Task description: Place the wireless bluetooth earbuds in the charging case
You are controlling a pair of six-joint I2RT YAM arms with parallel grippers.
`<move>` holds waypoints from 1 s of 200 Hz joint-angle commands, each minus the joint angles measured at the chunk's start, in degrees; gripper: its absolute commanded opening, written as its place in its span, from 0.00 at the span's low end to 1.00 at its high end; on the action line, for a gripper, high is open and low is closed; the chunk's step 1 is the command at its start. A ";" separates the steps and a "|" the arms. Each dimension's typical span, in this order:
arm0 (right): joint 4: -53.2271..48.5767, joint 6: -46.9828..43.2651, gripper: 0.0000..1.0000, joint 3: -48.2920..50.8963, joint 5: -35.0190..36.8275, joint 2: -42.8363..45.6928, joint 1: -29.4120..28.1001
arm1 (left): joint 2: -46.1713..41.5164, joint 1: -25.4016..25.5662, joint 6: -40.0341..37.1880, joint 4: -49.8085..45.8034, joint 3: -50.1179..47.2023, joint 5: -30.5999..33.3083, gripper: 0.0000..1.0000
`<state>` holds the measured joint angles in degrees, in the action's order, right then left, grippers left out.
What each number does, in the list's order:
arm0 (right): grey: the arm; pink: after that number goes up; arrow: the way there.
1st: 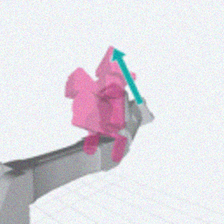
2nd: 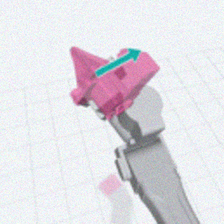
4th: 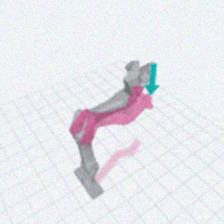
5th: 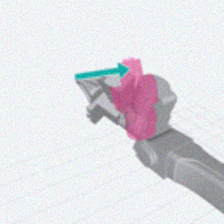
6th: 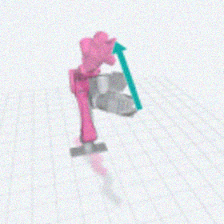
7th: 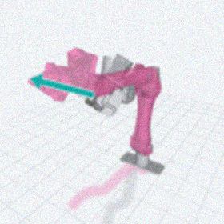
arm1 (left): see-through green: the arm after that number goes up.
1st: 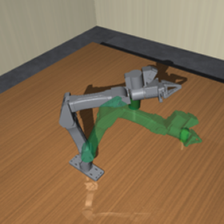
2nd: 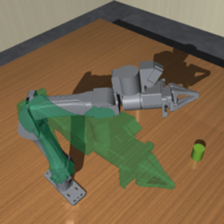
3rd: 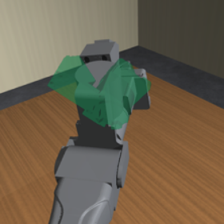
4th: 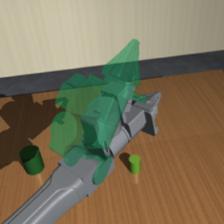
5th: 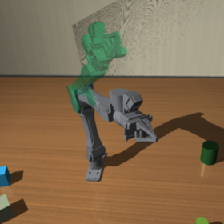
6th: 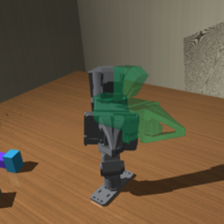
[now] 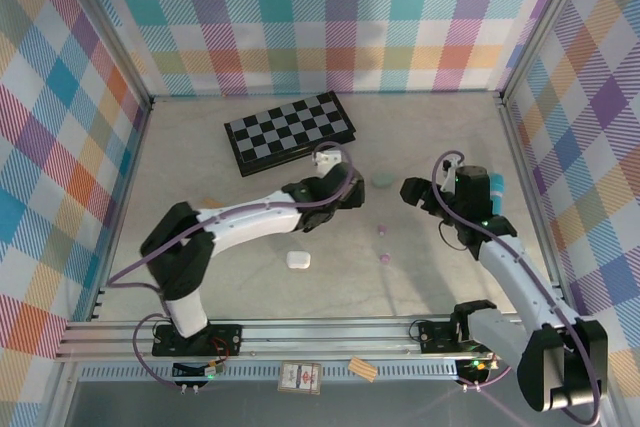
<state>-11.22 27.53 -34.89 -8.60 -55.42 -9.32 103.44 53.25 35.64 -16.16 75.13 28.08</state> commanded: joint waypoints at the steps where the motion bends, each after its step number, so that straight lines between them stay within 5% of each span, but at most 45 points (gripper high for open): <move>1: -3.77 -1.38 0.89 1.05 -0.52 2.52 0.22 | 4.26 0.71 3.42 -10.20 5.37 2.25 0.95; 107: -5.78 -1.47 0.89 2.44 -0.19 4.86 0.21 | 21.04 0.45 3.83 -14.04 20.38 2.93 0.74; 200: -6.18 -1.67 0.89 3.66 0.16 5.18 0.27 | 27.34 -1.74 6.89 -13.91 23.89 2.03 0.57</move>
<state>-16.82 27.09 -32.12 -8.56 -50.78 -9.32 130.08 52.45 41.25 -28.47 96.99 29.58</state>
